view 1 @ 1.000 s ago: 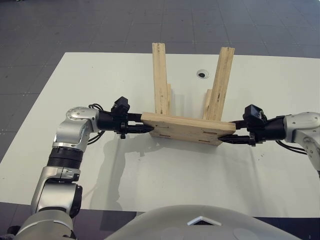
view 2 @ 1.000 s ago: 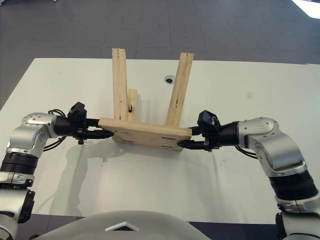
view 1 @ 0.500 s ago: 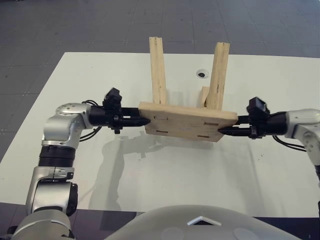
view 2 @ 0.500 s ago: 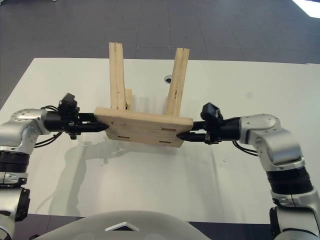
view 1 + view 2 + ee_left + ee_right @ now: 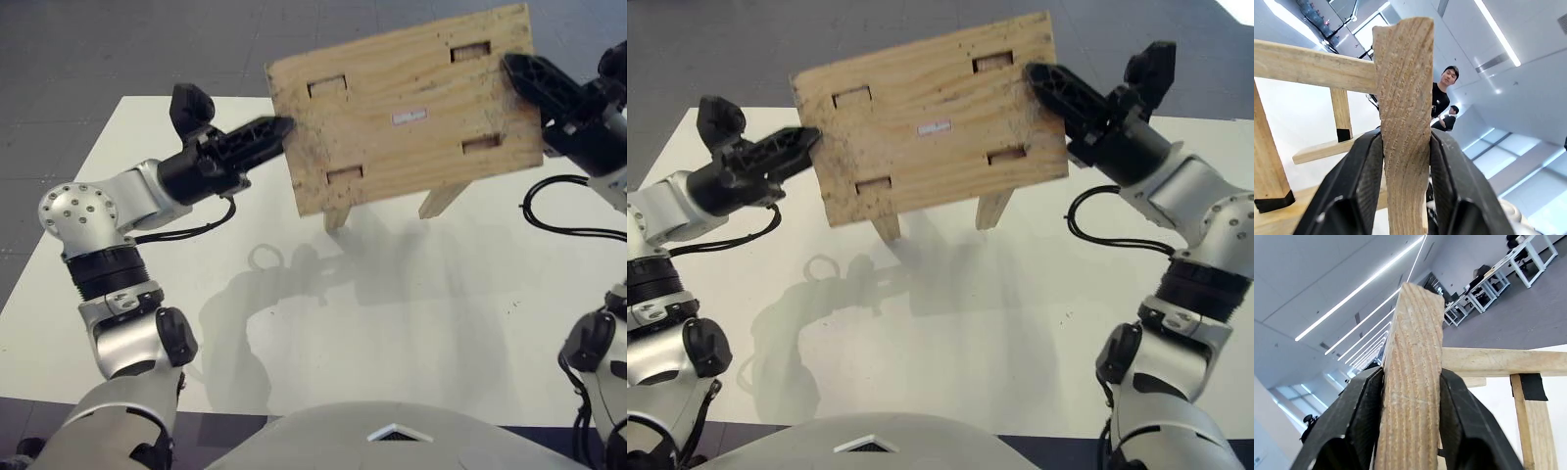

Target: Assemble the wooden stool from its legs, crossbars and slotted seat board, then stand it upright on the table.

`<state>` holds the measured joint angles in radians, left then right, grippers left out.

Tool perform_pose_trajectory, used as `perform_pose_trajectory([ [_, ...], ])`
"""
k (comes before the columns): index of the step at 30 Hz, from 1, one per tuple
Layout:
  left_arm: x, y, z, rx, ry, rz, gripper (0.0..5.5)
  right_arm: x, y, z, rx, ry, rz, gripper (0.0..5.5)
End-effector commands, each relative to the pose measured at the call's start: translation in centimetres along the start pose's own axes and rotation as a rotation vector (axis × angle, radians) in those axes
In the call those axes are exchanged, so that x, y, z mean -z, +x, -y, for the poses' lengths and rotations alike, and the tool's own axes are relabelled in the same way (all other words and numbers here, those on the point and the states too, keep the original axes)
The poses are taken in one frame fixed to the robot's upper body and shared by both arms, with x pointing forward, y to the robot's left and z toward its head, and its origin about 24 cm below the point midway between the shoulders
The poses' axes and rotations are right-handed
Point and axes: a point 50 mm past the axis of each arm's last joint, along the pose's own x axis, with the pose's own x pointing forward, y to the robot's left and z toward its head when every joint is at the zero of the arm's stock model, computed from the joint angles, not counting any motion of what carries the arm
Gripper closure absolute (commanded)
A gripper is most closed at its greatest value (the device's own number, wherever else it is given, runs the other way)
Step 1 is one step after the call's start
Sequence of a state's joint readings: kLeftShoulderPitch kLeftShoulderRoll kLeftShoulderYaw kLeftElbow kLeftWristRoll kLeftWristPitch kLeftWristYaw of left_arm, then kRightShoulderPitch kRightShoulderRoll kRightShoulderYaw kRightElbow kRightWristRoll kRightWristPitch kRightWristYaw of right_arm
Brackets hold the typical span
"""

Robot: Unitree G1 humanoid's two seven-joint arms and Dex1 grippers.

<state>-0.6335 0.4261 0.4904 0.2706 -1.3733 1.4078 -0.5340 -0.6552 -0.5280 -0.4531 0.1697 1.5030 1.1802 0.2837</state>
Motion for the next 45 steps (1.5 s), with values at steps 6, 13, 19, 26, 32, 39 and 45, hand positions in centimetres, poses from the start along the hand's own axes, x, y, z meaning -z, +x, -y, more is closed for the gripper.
perform_pose_trajectory([
  [6, -4.7, 8.1, 0.8, -0.073, -0.195, 0.245, 4.19, 0.1, 5.2, 4.7, 0.465, 0.332, 0.151, 3.93],
  [13, -5.3, 8.0, -3.0, -0.287, -0.301, 0.416, 3.9, 0.2, 7.0, 6.8, 0.543, 0.336, 0.135, 3.53],
  [19, -5.7, 7.1, -4.8, -0.353, -0.265, 0.474, 3.08, -0.6, 6.5, 7.3, 0.543, 0.286, 0.153, 2.4],
  [26, -5.6, 3.7, -7.0, -0.523, -0.191, 0.506, 3.08, -2.1, 5.4, 7.3, 0.559, 0.234, 0.21, 2.06],
  [32, -8.1, 0.7, -5.8, -0.585, -0.043, 0.624, 3.08, -4.1, 4.1, 6.9, 0.588, 0.201, 0.301, 2.06],
  [39, -9.8, 10.1, 2.1, -0.493, 0.681, 0.483, 3.89, -6.2, 7.5, 1.4, 0.553, -0.483, 0.212, 2.01],
  [45, -9.9, 15.8, 3.7, -0.5, 0.937, 0.446, 4.08, -5.1, 14.2, -3.2, 0.321, -0.813, 0.131, 2.01],
])
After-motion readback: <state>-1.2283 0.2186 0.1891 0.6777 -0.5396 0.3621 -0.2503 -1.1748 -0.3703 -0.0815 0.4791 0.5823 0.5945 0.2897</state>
